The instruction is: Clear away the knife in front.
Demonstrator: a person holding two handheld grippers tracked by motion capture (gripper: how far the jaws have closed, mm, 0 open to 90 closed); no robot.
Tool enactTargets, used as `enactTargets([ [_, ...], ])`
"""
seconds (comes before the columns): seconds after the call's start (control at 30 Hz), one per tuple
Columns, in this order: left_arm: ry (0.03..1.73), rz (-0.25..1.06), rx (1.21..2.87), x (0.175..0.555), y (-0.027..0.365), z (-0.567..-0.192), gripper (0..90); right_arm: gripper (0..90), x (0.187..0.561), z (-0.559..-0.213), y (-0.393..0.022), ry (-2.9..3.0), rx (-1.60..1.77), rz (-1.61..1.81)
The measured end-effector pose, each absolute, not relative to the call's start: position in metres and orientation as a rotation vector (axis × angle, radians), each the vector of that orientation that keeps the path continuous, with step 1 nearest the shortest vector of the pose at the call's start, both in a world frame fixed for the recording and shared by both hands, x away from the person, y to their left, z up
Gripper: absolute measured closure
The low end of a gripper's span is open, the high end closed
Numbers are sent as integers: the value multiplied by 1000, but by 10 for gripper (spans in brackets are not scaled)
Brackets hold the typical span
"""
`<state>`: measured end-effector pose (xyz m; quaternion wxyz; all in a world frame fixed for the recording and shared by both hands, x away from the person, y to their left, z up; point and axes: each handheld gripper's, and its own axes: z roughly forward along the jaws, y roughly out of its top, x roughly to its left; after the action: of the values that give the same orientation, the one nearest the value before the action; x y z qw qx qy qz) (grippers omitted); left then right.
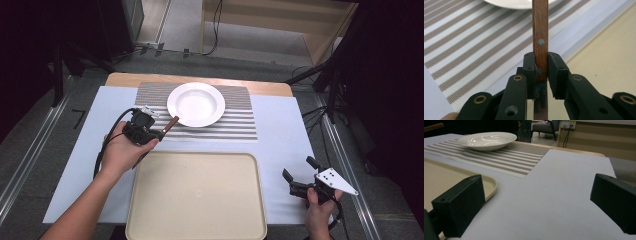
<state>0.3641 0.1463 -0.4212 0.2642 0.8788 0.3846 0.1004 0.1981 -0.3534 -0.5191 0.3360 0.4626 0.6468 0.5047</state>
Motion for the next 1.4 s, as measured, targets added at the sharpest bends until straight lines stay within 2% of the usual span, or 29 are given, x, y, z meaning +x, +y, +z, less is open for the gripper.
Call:
enactTargets([
  [0.5, 1000, 204, 2388, 325, 144, -434, 772, 0, 198, -519, -353, 1689, 1206, 1312],
  [1.4, 1004, 117, 2366, 288, 147, -459, 773, 0, 198, -519, -353, 1690, 1203, 1312],
])
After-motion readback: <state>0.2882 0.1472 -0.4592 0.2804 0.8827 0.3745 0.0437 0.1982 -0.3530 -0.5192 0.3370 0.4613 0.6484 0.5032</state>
